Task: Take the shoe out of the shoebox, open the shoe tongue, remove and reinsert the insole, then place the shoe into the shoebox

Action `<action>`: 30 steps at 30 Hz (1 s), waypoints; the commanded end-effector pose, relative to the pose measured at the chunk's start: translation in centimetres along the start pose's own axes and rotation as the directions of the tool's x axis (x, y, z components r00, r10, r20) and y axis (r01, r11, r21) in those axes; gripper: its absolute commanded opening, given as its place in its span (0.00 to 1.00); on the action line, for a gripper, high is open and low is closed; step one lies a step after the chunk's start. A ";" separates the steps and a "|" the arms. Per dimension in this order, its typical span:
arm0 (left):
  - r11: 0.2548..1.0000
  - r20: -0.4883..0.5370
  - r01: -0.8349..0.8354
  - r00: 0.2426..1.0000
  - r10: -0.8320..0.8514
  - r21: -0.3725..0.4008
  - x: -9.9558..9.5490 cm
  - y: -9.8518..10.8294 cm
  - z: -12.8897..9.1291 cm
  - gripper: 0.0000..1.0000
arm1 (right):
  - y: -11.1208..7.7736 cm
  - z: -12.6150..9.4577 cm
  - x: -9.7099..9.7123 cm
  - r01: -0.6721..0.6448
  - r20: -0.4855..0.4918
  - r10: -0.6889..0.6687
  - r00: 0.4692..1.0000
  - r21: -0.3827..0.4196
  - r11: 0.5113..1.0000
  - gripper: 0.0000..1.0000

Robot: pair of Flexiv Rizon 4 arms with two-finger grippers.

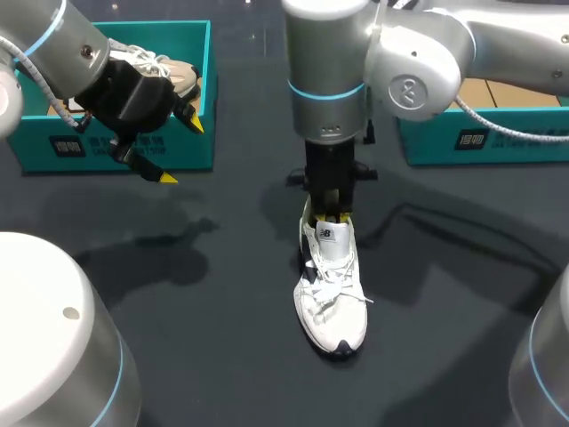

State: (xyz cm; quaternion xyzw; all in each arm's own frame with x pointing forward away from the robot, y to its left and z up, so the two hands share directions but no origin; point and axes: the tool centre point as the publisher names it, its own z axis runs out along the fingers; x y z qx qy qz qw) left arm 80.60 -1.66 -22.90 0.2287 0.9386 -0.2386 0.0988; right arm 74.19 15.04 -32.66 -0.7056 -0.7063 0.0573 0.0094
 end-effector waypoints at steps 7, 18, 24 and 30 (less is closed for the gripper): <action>1.000 0.000 -0.001 1.000 0.001 -0.003 0.1 0.0 -0.1 1.00 | -0.7 0.3 0.4 0.024 0.004 -0.024 1.000 0.025 0.999 0.26; 1.000 0.000 -0.001 1.000 0.001 -0.003 0.1 0.0 -0.1 1.00 | -0.6 1.0 1.6 0.054 0.004 -0.054 0.999 0.043 0.998 0.27; 1.000 0.000 -0.001 1.000 0.001 -0.003 0.1 0.0 -0.1 1.00 | -0.8 0.9 1.4 0.049 0.004 -0.049 0.999 0.045 0.998 0.35; 1.000 0.000 -0.001 1.000 0.001 -0.003 0.1 0.0 -0.1 1.00 | -1.0 0.7 1.4 0.043 0.010 -0.043 0.999 0.038 0.998 0.37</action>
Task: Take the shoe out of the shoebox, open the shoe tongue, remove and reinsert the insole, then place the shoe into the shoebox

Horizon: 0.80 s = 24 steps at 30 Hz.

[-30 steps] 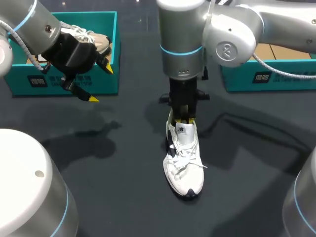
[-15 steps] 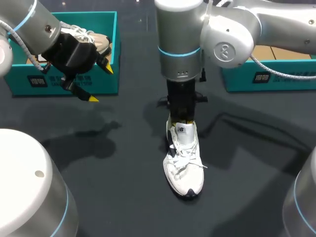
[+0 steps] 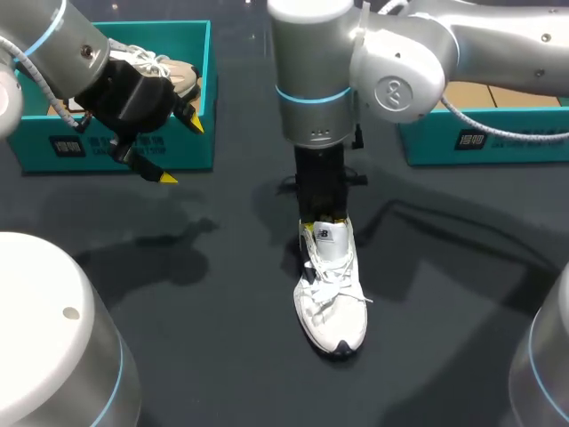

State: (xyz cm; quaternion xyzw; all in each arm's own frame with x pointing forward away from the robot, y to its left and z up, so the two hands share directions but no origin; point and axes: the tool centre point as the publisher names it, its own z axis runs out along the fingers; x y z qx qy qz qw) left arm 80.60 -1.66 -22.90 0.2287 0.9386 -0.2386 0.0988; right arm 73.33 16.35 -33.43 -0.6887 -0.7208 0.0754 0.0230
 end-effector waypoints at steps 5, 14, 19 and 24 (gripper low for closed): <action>1.000 0.000 -0.001 1.000 0.001 -0.003 0.1 0.0 -0.1 1.00 | -0.4 -0.3 -0.3 -0.011 0.001 0.011 1.000 -0.015 1.000 0.39; 1.000 0.000 -0.001 1.000 0.001 -0.003 0.1 0.0 -0.1 1.00 | -0.6 -0.2 -0.9 -0.024 -0.014 0.023 1.000 -0.015 1.000 0.42; 1.000 0.000 -0.001 1.000 0.001 -0.003 0.1 0.0 -0.1 1.00 | -0.8 -0.1 -1.0 -0.024 -0.019 0.023 1.000 -0.011 1.000 0.43; 1.000 0.000 -0.001 1.000 0.001 -0.003 0.1 0.0 -0.1 1.00 | -1.0 -0.1 -0.8 -0.019 -0.020 0.019 1.000 -0.007 1.000 0.43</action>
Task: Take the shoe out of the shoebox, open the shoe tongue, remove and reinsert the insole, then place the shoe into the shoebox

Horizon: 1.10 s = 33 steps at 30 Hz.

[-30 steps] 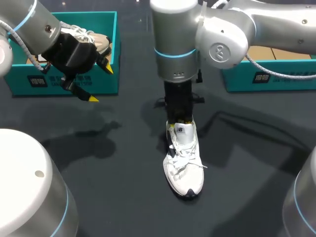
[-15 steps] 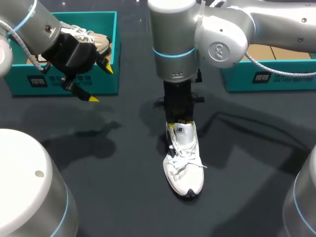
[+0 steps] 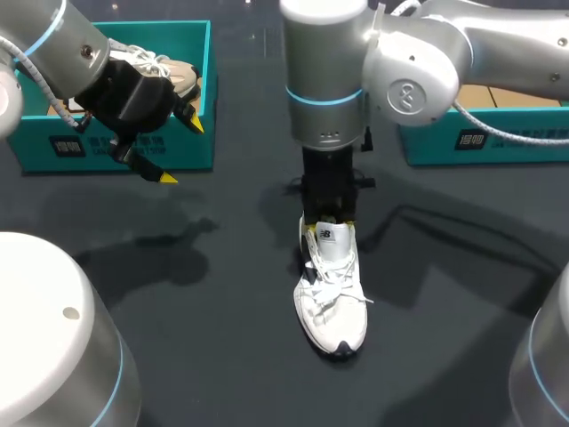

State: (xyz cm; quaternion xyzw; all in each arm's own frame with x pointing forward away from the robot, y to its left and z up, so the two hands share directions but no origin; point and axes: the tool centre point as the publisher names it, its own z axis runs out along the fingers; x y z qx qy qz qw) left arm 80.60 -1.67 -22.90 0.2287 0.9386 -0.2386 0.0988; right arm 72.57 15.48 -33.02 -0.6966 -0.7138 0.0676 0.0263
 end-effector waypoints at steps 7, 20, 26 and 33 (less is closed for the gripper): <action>1.000 0.000 -0.001 1.000 0.001 -0.003 0.1 0.0 -0.1 1.00 | -0.5 0.2 0.3 0.009 -0.003 -0.009 1.000 0.004 1.000 0.46; 1.000 0.000 -0.001 1.000 0.001 -0.003 0.1 0.0 -0.1 1.00 | -0.5 0.6 0.4 -0.007 0.007 0.007 1.000 0.006 1.000 0.53; 1.000 0.000 -0.001 1.000 0.001 -0.003 0.1 0.0 -0.1 1.00 | -0.7 0.2 0.5 -0.017 0.026 0.017 1.000 -0.009 1.000 0.53; 1.000 0.000 -0.001 1.000 0.001 -0.003 0.1 0.0 -0.1 1.00 | -1.2 0.2 0.1 -0.032 0.024 0.032 0.999 -0.015 0.999 0.60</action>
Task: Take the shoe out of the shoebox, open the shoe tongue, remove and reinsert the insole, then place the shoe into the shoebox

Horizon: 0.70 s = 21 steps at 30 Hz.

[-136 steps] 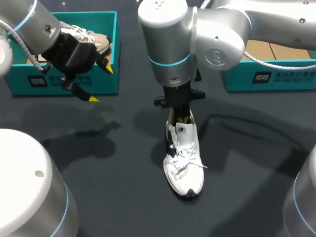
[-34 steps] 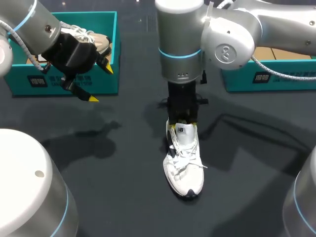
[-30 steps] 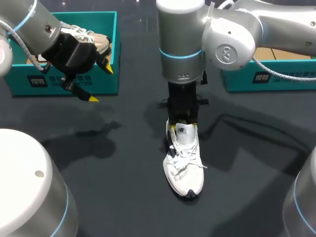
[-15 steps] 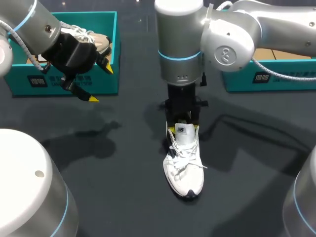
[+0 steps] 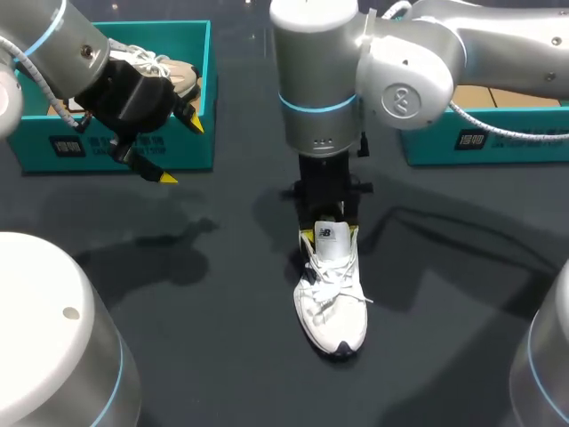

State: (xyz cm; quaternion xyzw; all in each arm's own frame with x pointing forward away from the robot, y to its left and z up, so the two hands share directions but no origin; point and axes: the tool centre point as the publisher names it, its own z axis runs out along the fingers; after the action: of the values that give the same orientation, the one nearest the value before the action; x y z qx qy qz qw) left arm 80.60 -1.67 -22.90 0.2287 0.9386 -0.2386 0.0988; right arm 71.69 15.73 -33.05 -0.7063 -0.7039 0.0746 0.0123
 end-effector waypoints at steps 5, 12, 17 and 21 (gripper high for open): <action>1.000 0.000 -0.001 1.000 0.001 -0.003 0.1 0.0 -0.1 1.00 | -0.2 0.0 -0.2 0.004 -0.003 -0.004 1.000 -0.002 1.000 0.75; 1.000 0.000 -0.001 1.000 0.001 -0.003 0.1 0.0 -0.1 1.00 | -0.2 0.0 -0.3 0.009 -0.013 -0.009 1.000 0.004 1.000 0.76; 1.000 0.000 -0.001 1.000 0.001 -0.003 0.1 0.0 -0.1 1.00 | -0.6 -0.2 -0.5 -0.001 -0.012 0.000 1.000 -0.003 1.000 0.79; 1.000 0.000 -0.001 1.000 0.001 -0.003 0.1 0.0 -0.1 1.00 | -0.7 -0.3 -0.6 -0.013 -0.009 0.013 1.000 -0.008 1.000 0.78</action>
State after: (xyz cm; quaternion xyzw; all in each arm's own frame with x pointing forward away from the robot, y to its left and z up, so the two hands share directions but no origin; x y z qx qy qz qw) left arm 80.60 -1.67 -22.90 0.2287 0.9386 -0.2386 0.0988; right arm 71.33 15.36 -32.69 -0.7105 -0.6998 0.0722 0.0135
